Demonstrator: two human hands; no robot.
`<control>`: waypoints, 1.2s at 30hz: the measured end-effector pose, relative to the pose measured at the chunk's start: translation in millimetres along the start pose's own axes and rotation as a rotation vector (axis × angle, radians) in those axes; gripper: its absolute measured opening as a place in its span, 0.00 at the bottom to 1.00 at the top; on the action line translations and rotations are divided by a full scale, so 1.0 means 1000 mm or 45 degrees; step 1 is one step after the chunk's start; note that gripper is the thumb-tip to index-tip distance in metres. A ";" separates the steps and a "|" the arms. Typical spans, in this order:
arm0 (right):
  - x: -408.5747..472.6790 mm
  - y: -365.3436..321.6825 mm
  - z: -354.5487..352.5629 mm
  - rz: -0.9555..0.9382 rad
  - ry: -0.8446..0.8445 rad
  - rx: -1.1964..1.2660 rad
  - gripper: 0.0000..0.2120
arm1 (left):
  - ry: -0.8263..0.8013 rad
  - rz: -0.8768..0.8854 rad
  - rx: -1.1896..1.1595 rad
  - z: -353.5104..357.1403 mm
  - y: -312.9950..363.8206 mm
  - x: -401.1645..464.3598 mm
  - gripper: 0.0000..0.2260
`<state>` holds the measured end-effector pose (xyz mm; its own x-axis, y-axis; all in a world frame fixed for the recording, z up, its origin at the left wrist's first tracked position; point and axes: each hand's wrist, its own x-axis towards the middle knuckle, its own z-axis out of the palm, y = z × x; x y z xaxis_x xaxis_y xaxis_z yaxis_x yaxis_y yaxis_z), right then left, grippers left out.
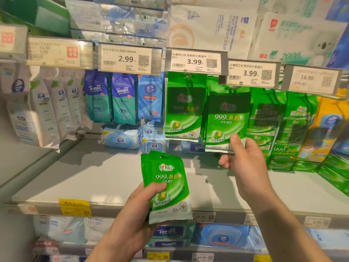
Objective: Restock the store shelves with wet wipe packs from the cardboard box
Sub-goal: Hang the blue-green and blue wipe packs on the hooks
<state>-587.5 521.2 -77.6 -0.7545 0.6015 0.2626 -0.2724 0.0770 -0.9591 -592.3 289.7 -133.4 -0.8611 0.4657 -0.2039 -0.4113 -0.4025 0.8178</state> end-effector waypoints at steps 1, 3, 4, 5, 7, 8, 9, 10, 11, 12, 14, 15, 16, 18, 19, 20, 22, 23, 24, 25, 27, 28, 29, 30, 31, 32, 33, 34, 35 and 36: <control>-0.002 0.005 -0.001 0.038 0.002 0.012 0.14 | -0.001 0.011 0.000 -0.002 0.001 -0.001 0.17; -0.011 0.019 0.000 0.154 -0.022 0.012 0.13 | -0.014 0.019 -0.009 -0.005 0.003 -0.002 0.17; -0.018 0.026 0.002 0.222 -0.052 -0.011 0.13 | -0.017 0.020 -0.016 -0.006 0.003 -0.002 0.17; -0.027 0.034 0.005 0.277 -0.113 -0.060 0.14 | -0.016 0.025 -0.021 -0.007 0.004 -0.003 0.18; -0.046 0.045 0.010 0.411 -0.296 -0.169 0.17 | -0.013 0.041 -0.019 -0.008 0.005 -0.003 0.19; -0.054 0.048 0.012 0.469 -0.421 -0.228 0.19 | -0.020 0.046 -0.016 -0.008 0.005 -0.003 0.19; -0.061 0.048 0.015 0.497 -0.555 -0.305 0.20 | -0.036 0.050 -0.014 -0.008 0.004 -0.003 0.19; -0.067 0.047 0.017 0.478 -0.676 -0.388 0.22 | -0.051 0.053 -0.011 -0.008 0.004 -0.003 0.19; -0.071 0.044 0.019 0.425 -0.760 -0.463 0.22 | -0.064 0.057 -0.007 -0.007 0.003 -0.003 0.19; -0.073 0.043 0.021 0.353 -0.794 -0.528 0.21 | -0.070 0.063 -0.001 -0.008 0.003 -0.003 0.19; -0.074 0.038 0.023 0.248 -0.790 -0.628 0.24 | -0.071 0.078 0.012 -0.009 0.004 -0.003 0.18; -0.074 0.035 0.023 0.230 -0.785 -0.637 0.27 | -0.067 0.087 0.027 -0.010 0.004 -0.004 0.19; -0.073 0.034 0.023 0.231 -0.785 -0.604 0.27 | -0.057 0.099 0.046 -0.010 0.004 -0.004 0.19; -0.071 0.029 0.021 0.248 -0.800 -0.528 0.23 | -0.022 0.117 0.055 -0.012 0.005 -0.006 0.18; -0.069 0.024 0.019 0.230 -0.799 -0.526 0.18 | -0.011 0.119 0.038 -0.013 0.005 -0.006 0.17; -0.068 0.020 0.017 0.194 -0.777 -0.541 0.12 | -0.003 0.115 0.015 -0.014 0.005 -0.007 0.15; -0.066 0.010 0.014 0.068 -0.711 -0.622 0.04 | 0.021 0.107 -0.029 -0.017 0.006 -0.007 0.14; -0.065 0.006 0.012 -0.022 -0.680 -0.669 0.05 | 0.042 0.112 -0.041 -0.018 0.006 -0.007 0.14; -0.065 0.000 0.012 -0.096 -0.639 -0.683 0.06 | 0.061 0.121 -0.045 -0.020 0.006 -0.008 0.14; -0.065 -0.005 0.013 -0.149 -0.593 -0.640 0.06 | 0.073 0.133 -0.047 -0.021 0.006 -0.007 0.14; -0.064 -0.014 0.014 -0.199 -0.520 -0.500 0.06 | 0.074 0.152 -0.066 -0.023 0.006 -0.007 0.14; -0.061 -0.019 0.016 -0.226 -0.483 -0.443 0.05 | 0.079 0.156 -0.077 -0.024 0.007 -0.007 0.14; -0.058 -0.024 0.017 -0.271 -0.454 -0.401 0.04 | 0.084 0.159 -0.084 -0.024 0.007 -0.007 0.15; -0.055 -0.030 0.019 -0.311 -0.434 -0.367 0.02 | 0.082 0.162 -0.085 -0.024 0.007 -0.007 0.16; -0.051 -0.034 0.021 -0.343 -0.422 -0.334 0.04 | 0.073 0.165 -0.085 -0.024 0.008 -0.007 0.17; -0.048 -0.038 0.023 -0.363 -0.406 -0.290 0.08 | 0.059 0.169 -0.083 -0.023 0.008 -0.008 0.17; -0.044 -0.041 0.026 -0.367 -0.386 -0.244 0.09 | 0.043 0.174 -0.079 -0.023 0.008 -0.008 0.17; -0.041 -0.045 0.029 -0.357 -0.356 -0.204 0.09 | 0.028 0.179 -0.072 -0.022 0.009 -0.009 0.17; -0.038 -0.048 0.032 -0.353 -0.329 -0.168 0.09 | 0.017 0.183 -0.068 -0.021 0.010 -0.009 0.17; -0.035 -0.052 0.035 -0.358 -0.303 -0.143 0.10 | 0.009 0.183 -0.066 -0.021 0.010 -0.010 0.17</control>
<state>-567.2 468.2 -33.4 -0.7810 0.3440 0.5212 -0.4309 0.3074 -0.8485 -594.2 264.9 -134.2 -0.9142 0.3950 -0.0907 -0.2983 -0.5046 0.8102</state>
